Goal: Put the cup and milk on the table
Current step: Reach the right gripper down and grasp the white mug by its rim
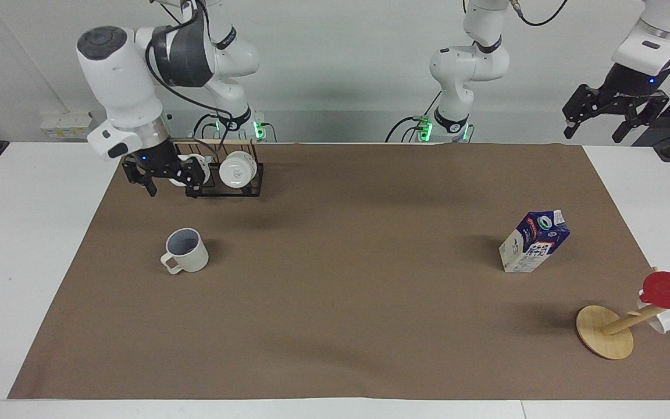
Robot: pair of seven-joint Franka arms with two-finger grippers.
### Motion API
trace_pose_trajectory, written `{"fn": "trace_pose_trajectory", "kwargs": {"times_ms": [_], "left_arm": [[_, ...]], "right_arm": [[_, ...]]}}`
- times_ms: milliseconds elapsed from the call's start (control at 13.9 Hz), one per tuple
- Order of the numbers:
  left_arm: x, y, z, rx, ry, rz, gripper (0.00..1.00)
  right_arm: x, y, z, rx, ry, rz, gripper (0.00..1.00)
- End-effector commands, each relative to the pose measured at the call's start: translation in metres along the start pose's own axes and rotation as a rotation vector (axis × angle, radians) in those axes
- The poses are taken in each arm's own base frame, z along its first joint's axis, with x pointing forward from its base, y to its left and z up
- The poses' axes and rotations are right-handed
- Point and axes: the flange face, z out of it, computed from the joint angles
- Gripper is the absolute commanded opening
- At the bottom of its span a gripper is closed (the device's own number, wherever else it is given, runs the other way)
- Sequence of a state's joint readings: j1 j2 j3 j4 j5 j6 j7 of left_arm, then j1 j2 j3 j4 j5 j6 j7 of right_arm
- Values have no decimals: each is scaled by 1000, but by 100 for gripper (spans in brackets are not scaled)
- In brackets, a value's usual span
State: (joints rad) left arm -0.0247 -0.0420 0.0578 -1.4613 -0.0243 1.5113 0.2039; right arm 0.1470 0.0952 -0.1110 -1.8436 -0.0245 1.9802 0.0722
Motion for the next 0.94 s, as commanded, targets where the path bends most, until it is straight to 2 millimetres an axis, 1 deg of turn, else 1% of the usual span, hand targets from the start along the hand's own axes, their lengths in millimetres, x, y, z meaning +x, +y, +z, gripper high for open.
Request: {"fn": "trace_pose_trajectory", "kwargs": {"times_ms": [0, 72, 216, 360, 576, 863], "left_arm": [[-2, 3, 0, 8, -13, 11, 100], [-2, 3, 0, 10, -13, 9, 100], [-2, 3, 0, 8, -11, 9, 100], [-2, 2, 0, 10, -12, 9, 100], [-2, 3, 0, 10, -10, 9, 100], [-2, 3, 0, 10, -10, 11, 100]], "right_arm": [[-4, -1, 35, 0, 20, -41, 100], [-4, 0, 51, -2, 17, -49, 100], [-1, -3, 78, -6, 12, -74, 100], [-1, -3, 85, -7, 2, -87, 100], [-13, -2, 108, -6, -10, -122, 100], [-11, -3, 126, -8, 2, -122, 100]]}}
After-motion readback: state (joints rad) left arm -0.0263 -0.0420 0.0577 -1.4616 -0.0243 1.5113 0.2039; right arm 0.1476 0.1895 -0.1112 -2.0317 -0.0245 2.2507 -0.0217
